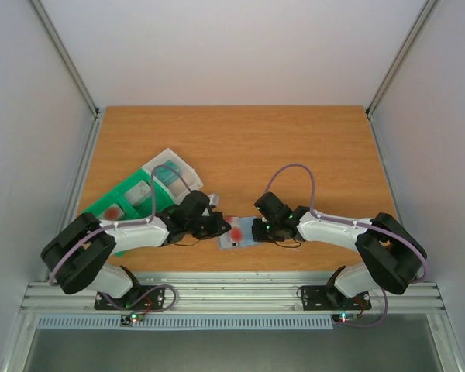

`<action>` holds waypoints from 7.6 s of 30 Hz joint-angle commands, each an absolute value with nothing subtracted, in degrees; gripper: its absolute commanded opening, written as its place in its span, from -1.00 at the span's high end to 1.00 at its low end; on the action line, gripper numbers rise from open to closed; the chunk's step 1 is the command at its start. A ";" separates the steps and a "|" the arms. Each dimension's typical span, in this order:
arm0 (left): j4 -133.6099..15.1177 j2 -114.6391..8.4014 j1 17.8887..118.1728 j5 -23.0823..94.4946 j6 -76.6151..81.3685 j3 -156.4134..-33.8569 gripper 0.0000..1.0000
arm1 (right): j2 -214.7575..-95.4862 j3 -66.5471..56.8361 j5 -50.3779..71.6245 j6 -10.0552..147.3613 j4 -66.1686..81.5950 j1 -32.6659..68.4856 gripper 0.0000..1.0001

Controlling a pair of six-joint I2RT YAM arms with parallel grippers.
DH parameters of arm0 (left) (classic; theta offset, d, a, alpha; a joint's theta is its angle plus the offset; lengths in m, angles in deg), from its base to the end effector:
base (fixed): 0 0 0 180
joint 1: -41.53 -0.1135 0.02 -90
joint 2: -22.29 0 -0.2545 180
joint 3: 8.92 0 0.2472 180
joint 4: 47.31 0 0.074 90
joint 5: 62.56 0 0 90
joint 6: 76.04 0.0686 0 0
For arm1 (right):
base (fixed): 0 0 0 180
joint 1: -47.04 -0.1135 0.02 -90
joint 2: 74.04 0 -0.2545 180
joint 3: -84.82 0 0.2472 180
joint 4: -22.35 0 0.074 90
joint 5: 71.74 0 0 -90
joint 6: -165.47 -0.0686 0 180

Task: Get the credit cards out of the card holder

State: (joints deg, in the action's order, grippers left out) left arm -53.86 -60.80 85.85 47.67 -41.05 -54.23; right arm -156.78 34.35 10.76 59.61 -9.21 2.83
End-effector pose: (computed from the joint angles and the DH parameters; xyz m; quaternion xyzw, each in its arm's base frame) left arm 0.1864 -0.2152 0.1180 -0.0167 0.9097 -0.3960 0.1239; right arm 0.1798 0.1874 0.1065 -0.2524 0.9387 0.1682 0.1637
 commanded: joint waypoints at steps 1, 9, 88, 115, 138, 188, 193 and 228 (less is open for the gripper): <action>-58.39 -56.78 85.23 42.74 -39.66 -53.37 0.99 | -158.51 35.26 13.30 59.09 -11.67 2.92 0.81; -64.45 -47.16 84.86 38.44 -40.69 -52.67 0.99 | -154.59 34.96 11.73 59.43 -11.40 2.92 0.76; -65.80 -14.05 85.31 78.64 -30.31 -57.87 0.10 | -120.86 16.73 -36.25 78.51 -26.59 2.89 0.98; -65.00 -15.02 85.30 80.55 -29.96 -59.99 0.17 | -126.21 15.52 -43.15 80.88 -28.02 2.83 0.98; -75.05 -10.73 85.34 70.34 -25.87 -63.90 -0.04 | -126.18 14.70 -39.23 77.66 -25.81 2.85 0.98; -96.75 -13.42 81.67 19.84 -25.03 -67.95 0.99 | -121.68 18.16 -19.70 71.10 -27.61 2.83 -0.97; -107.58 -13.81 77.86 4.93 -29.43 -70.49 0.99 | -121.19 18.97 -20.10 70.27 -27.38 2.83 -0.97; -92.84 -17.65 18.51 31.19 -23.95 -54.93 0.99 | -117.21 18.81 -19.90 71.23 -31.48 2.85 -0.97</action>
